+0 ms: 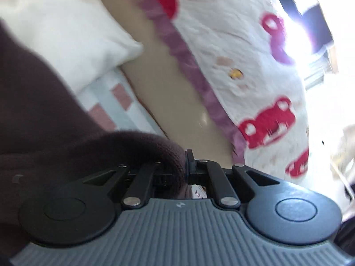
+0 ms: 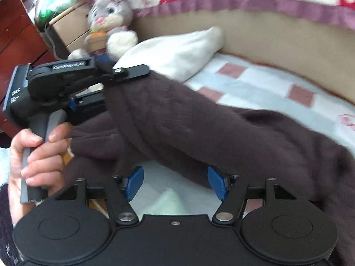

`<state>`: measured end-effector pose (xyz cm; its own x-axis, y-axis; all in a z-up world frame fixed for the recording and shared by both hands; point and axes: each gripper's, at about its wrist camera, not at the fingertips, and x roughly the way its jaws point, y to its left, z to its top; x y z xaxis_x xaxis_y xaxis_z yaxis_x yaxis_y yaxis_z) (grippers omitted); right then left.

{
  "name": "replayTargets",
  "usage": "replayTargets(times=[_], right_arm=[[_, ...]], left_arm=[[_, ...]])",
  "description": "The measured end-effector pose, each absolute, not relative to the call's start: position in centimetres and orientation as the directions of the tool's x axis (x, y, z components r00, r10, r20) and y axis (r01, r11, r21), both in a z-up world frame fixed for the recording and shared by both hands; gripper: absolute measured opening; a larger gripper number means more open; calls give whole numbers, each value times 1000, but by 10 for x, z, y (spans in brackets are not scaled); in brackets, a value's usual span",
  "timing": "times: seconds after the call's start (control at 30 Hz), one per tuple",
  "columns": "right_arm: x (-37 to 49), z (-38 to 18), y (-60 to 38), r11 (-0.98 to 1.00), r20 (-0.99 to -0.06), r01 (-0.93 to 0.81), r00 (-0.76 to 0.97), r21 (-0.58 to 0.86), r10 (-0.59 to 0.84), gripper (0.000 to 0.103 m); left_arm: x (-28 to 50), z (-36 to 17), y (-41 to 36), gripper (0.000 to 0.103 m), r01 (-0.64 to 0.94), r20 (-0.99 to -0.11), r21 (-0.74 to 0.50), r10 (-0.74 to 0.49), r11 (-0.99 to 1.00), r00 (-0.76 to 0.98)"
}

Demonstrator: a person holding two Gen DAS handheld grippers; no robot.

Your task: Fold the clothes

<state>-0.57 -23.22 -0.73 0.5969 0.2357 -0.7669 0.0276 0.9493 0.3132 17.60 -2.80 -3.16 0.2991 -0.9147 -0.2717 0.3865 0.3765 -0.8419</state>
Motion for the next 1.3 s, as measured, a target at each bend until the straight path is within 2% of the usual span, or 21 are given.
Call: replayTargets(times=[0.07,0.17,0.3,0.37,0.4,0.47,0.53,0.63,0.8,1.0,1.13,1.27,1.3], right_arm=[[14,-16,-214,955,-792,-3,558,297,248,69],[44,-25,-185,989,-858,-37,494,141,141,69],[60,-30,-176,999,-827,-20,559,48,51,72],[66,-45,-178,999,-815,3,579,-43,-37,72],[69,-53,-181,997,-819,19,569,-77,-74,69],[72,-60,-197,995,-831,80,549,-56,-91,51],[64,-55,-223,987,-801,133,598,96,-3,17],[47,-44,-252,950,-748,202,662,238,47,15],[16,-23,-263,929,-696,239,718,282,27,14],[-10,15,-265,947,-651,297,744,121,-150,13],[-7,35,-277,931,-602,361,756,59,-255,11],[-11,63,-288,909,-519,417,770,-32,-372,11],[-16,73,-290,903,-494,427,774,-55,-396,11]], left_arm=[[178,-29,-26,7,393,-279,-828,-902,400,329],[178,-21,-32,7,450,-293,-779,-888,437,355],[180,-18,-25,7,482,-256,-777,-903,404,345],[181,-16,-23,7,499,-222,-784,-917,370,331],[181,-15,-22,7,499,-205,-793,-924,350,322],[182,-16,-22,7,497,-202,-797,-926,344,318],[183,-16,-24,7,497,-221,-786,-918,368,330],[183,-17,-29,7,501,-278,-748,-892,434,357],[183,-20,-39,7,503,-351,-703,-860,503,369],[179,-20,-42,7,520,-360,-692,-864,501,352],[172,-15,-52,8,568,-378,-641,-857,515,350],[151,2,-58,17,669,-326,-563,-874,486,361],[142,6,-62,26,706,-333,-506,-867,495,369]])
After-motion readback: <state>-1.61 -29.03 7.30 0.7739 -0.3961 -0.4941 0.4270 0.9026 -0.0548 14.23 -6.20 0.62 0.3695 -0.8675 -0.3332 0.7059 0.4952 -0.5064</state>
